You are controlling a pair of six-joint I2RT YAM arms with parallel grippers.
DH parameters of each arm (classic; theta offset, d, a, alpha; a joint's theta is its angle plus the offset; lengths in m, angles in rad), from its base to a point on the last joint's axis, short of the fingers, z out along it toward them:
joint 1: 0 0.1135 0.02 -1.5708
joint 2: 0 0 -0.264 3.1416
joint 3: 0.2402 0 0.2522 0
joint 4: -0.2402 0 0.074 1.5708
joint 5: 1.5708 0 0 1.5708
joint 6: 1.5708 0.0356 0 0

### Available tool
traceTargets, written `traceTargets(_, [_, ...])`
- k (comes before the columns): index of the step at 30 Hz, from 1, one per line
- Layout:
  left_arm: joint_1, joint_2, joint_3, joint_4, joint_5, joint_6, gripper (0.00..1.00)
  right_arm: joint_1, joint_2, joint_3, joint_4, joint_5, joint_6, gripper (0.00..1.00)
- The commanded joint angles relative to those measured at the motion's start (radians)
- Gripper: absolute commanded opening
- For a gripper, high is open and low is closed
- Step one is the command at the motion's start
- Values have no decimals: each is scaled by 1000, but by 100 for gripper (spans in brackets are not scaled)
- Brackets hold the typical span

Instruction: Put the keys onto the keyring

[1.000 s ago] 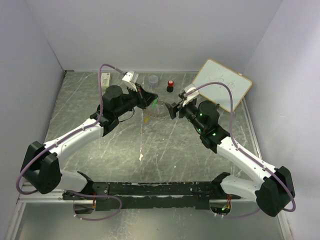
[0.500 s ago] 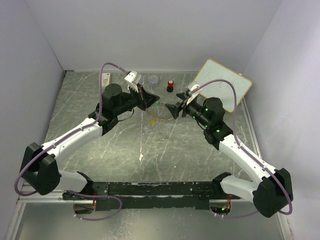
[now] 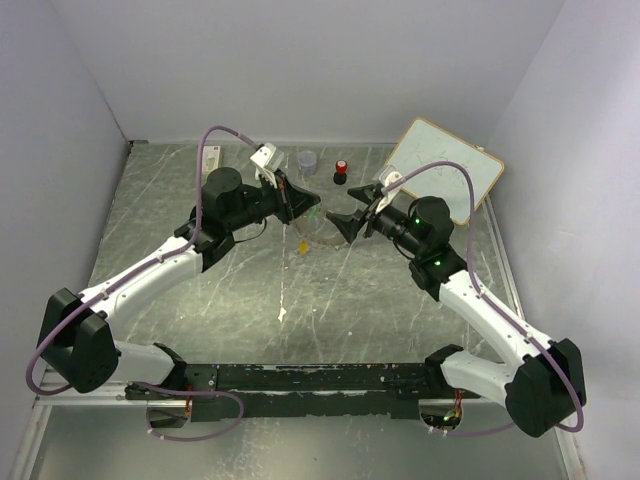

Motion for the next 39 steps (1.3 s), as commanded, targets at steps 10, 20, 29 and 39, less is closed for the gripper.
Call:
traceTargets(10, [0, 17, 70, 38, 86, 11, 7, -7, 65, -4, 50, -142, -17, 73])
traceTargets(20, [1, 43, 83, 34, 113, 11, 7, -7, 111, 13, 74, -155, -24, 67])
traceTargets(29, [0, 60, 89, 36, 130, 5, 7, -5, 144, 26, 98, -184, -19, 54])
traceTargets(39, [1, 74, 93, 39, 149, -1, 7, -5, 160, 30, 109, -190, -21, 36])
